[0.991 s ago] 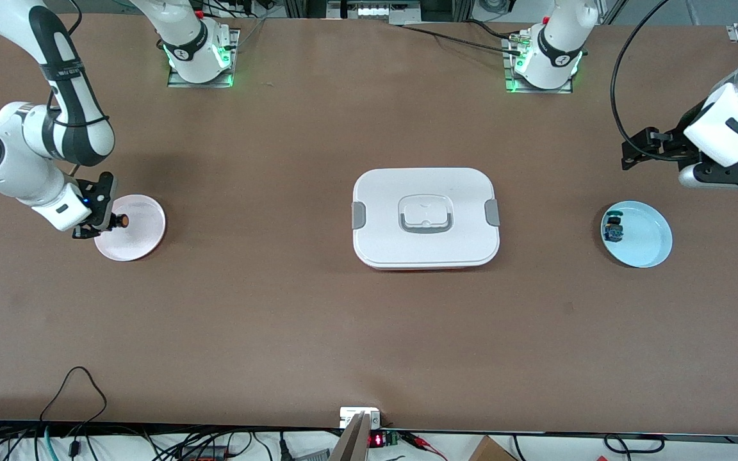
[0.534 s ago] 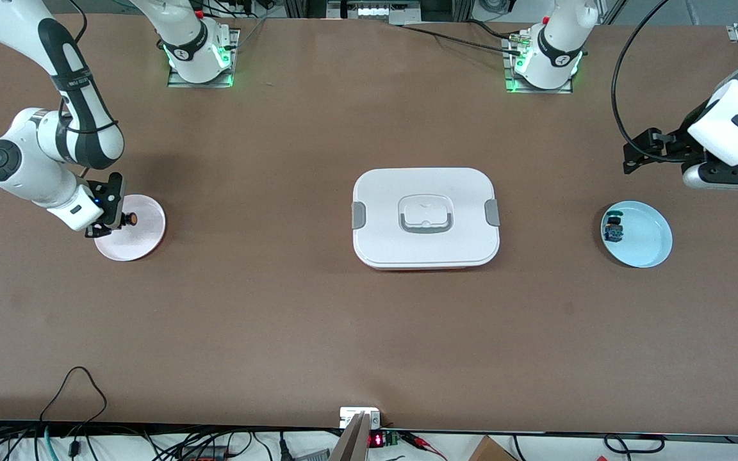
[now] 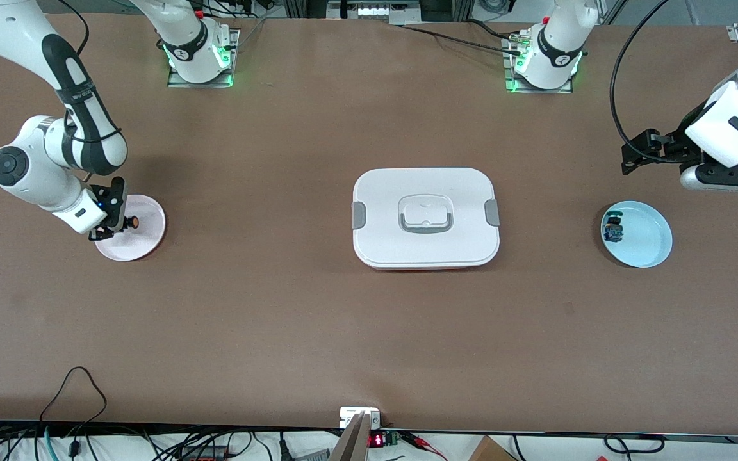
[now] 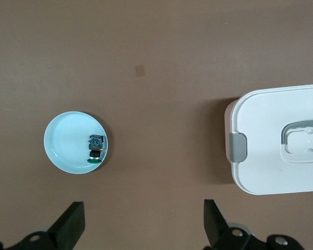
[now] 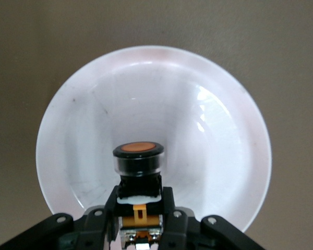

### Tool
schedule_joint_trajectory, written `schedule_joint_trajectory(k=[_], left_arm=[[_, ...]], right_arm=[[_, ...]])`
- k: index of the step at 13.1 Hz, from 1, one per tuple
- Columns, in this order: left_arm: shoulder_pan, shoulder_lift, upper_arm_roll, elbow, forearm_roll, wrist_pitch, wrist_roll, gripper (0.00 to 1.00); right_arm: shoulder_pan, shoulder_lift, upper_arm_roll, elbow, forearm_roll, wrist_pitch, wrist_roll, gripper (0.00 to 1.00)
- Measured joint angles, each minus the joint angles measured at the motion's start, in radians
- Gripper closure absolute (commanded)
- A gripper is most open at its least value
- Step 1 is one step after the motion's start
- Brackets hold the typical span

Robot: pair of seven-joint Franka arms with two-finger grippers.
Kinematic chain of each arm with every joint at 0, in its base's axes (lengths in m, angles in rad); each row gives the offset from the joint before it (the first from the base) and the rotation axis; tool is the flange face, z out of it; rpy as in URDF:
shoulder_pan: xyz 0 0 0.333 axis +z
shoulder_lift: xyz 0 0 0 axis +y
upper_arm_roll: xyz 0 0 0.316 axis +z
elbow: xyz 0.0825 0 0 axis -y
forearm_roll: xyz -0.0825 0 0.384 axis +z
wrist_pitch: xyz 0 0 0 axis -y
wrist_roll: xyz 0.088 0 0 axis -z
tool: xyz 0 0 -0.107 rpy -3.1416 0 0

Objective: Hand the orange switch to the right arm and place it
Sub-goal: 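Lower the switch onto the white plate and open the right gripper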

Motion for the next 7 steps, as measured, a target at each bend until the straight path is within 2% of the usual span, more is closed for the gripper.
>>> schedule_joint_trajectory(k=[7], left_arm=[[0.004,0.002,0.004,0.000,0.000,0.000,0.000,0.00]], right_arm=[[0.000,0.013,0.005,0.000,-0.001,0.023,-0.008,0.98]])
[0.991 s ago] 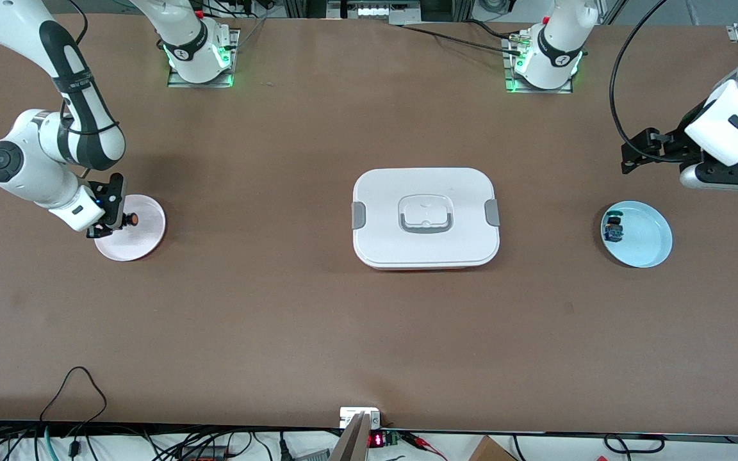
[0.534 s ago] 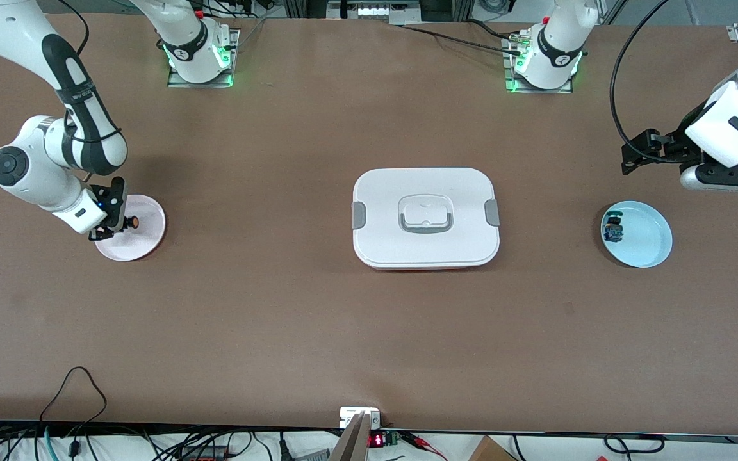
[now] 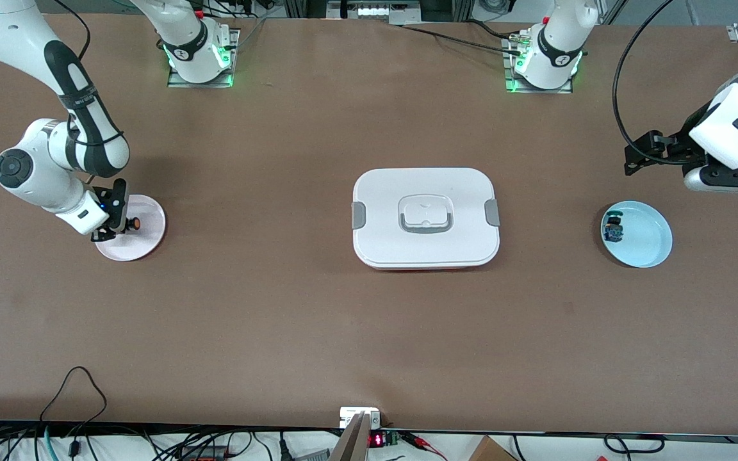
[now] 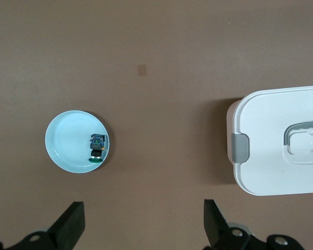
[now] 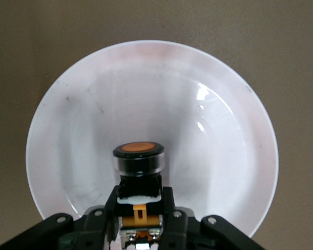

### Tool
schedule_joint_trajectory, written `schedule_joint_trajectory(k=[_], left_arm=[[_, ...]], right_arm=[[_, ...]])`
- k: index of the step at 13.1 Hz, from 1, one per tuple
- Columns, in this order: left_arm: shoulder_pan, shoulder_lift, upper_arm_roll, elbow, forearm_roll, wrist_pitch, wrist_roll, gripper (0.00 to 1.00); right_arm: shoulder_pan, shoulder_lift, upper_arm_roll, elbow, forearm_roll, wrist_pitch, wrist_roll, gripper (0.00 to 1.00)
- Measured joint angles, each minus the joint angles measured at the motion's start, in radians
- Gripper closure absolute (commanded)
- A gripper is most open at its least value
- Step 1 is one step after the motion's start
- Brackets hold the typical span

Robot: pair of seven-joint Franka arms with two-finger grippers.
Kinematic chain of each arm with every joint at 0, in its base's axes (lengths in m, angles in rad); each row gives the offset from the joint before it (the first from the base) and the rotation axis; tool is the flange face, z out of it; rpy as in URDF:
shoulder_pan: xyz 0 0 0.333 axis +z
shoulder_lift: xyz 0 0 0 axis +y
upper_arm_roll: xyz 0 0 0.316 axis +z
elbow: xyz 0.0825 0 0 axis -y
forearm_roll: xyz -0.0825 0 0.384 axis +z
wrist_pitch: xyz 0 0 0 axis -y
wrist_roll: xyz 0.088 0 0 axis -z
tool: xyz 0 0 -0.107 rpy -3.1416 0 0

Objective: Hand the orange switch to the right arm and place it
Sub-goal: 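Lower the switch onto the white plate and open the right gripper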

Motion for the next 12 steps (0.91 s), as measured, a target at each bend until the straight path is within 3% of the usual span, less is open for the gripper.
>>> schedule_joint_trajectory(k=[3,4,5,6,12], left_arm=[[0.000,0.001,0.000,0.000,0.000,0.000,0.000,0.00],[0.000,0.001,0.001,0.000,0.000,0.000,0.000,0.00],[0.000,0.002,0.001,0.000,0.000,0.000,0.000,0.00],[0.000,0.002,0.001,0.000,0.000,0.000,0.000,0.00],[0.000,0.003,0.001,0.000,0.000,0.000,0.000,0.00]], right_arm=[[0.000,0.005,0.002,0.000,0.000,0.005,-0.002,0.98],[0.000,0.006,0.002,0.000,0.000,0.006,-0.003,0.90],[0.000,0.007,0.002,0.000,0.000,0.006,-0.006,0.27],[0.000,0.007,0.003,0.000,0.000,0.007,-0.006,0.00],[-0.001,0.001,0.003,0.001,0.000,0.015,-0.007,0.00]])
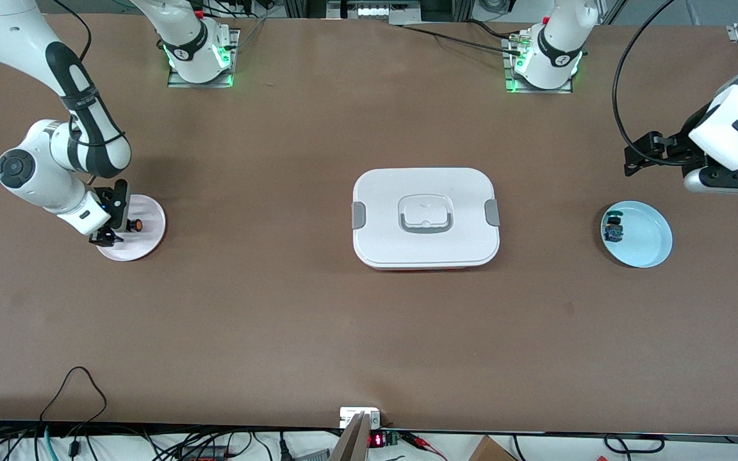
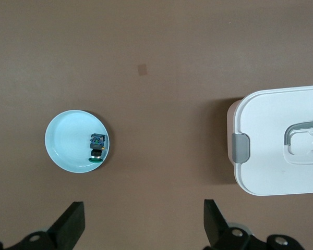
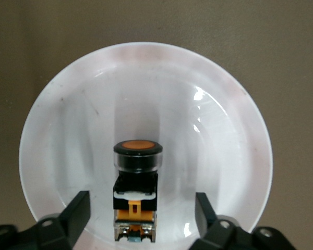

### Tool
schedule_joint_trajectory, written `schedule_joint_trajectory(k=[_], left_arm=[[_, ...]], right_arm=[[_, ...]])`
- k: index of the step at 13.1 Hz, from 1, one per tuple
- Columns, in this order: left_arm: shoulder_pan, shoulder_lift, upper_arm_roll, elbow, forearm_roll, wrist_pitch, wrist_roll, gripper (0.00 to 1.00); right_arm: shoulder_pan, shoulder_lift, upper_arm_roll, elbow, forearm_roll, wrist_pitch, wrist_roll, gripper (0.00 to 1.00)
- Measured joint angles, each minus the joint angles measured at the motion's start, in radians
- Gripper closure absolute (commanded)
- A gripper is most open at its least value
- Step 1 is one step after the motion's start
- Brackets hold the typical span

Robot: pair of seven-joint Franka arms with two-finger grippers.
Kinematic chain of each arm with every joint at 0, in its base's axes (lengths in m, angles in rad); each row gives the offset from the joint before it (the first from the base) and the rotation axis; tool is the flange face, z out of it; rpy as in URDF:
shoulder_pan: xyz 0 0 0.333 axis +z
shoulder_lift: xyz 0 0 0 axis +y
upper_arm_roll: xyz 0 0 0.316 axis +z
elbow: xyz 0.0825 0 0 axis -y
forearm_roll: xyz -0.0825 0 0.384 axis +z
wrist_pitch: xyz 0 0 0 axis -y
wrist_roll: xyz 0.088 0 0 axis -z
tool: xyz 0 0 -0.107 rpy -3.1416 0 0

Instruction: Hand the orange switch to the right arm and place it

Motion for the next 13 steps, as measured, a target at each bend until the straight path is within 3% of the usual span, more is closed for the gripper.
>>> schedule_joint_trajectory(k=[4,7,13], left_arm=[[0.000,0.000,0.000,0.000,0.000,0.000,0.000,0.00],[0.000,0.001,0.000,0.000,0.000,0.000,0.000,0.00],[0.000,0.002,0.001,0.000,0.000,0.000,0.000,0.00]], right_arm=[[0.001,-0.057,0.023,0.007,0.003,-0.026,-0.011,0.00],[0.002,-0.105,0.051,0.047,0.027,-0.142,-0.018,0.00],[0.019,-0.115,0.061,0.360,0.076,-0.523,-0.031,0.00]])
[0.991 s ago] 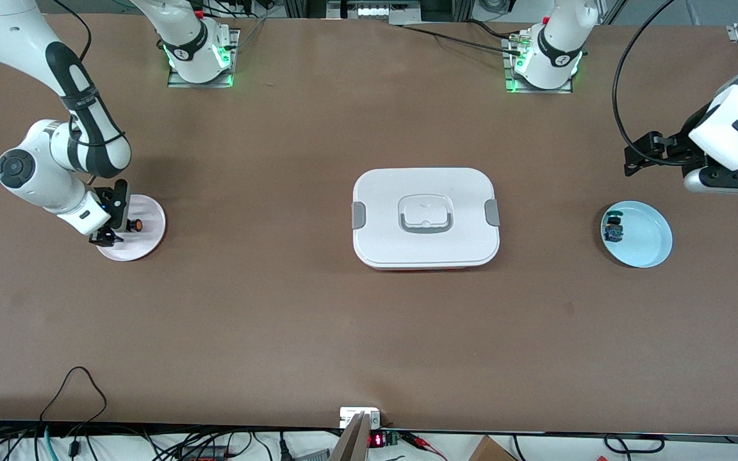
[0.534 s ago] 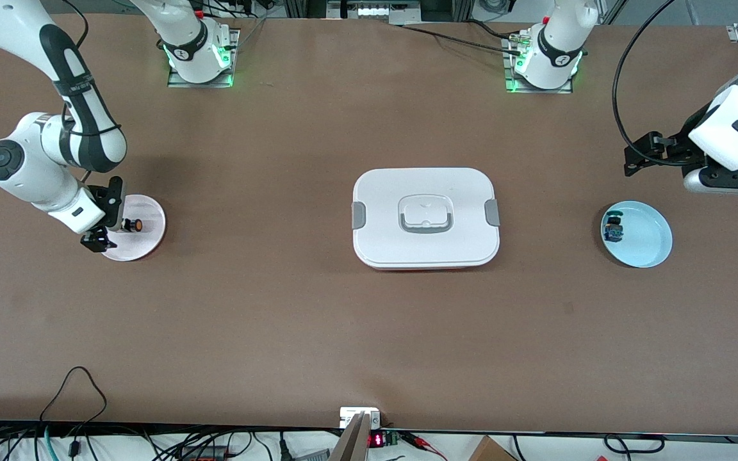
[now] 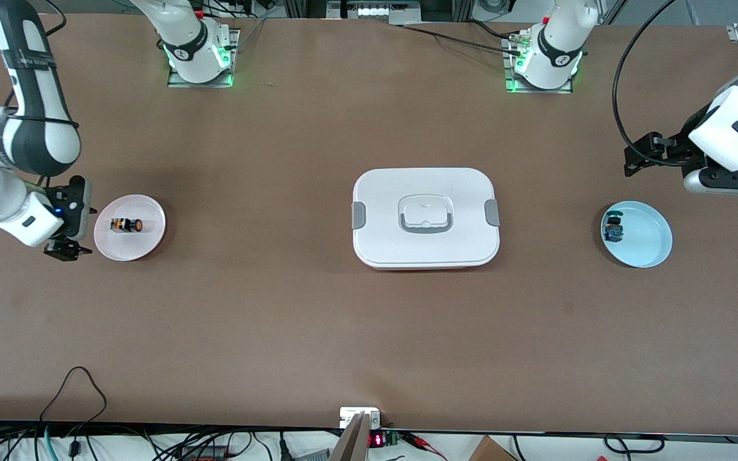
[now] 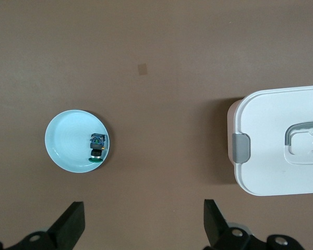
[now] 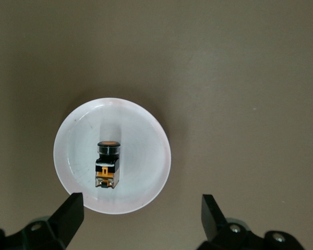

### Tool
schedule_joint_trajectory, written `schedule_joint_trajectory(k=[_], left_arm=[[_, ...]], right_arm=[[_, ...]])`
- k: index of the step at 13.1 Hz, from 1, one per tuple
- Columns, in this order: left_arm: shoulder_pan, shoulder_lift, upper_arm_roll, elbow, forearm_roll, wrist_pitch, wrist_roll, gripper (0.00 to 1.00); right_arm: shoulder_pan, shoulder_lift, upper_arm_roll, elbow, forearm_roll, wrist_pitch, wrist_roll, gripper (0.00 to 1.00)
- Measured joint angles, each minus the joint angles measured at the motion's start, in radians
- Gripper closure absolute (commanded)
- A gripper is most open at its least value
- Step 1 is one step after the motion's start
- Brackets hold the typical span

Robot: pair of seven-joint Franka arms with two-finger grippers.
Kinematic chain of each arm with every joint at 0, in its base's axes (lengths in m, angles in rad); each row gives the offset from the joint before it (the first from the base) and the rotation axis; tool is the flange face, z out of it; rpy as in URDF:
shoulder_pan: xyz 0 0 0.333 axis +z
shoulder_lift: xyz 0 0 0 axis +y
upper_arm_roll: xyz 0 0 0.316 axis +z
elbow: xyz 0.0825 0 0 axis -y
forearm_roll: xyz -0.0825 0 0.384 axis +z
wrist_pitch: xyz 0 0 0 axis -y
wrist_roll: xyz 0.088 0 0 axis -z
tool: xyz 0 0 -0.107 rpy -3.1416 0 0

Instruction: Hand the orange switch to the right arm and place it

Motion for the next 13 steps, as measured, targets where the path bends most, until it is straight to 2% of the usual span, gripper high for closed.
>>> schedule_joint_trajectory(k=[8,13], left_arm=[[0.000,0.002,0.001,0.000,0.000,0.000,0.000,0.00],[0.000,0.002,0.001,0.001,0.000,0.000,0.000,0.00]], right_arm=[[0.014,0.005,0.001,0.175,0.003,-0.215,0.108,0.00],[0.086,0.003,0.003,0.332,0.005,-0.366,0.335,0.00]])
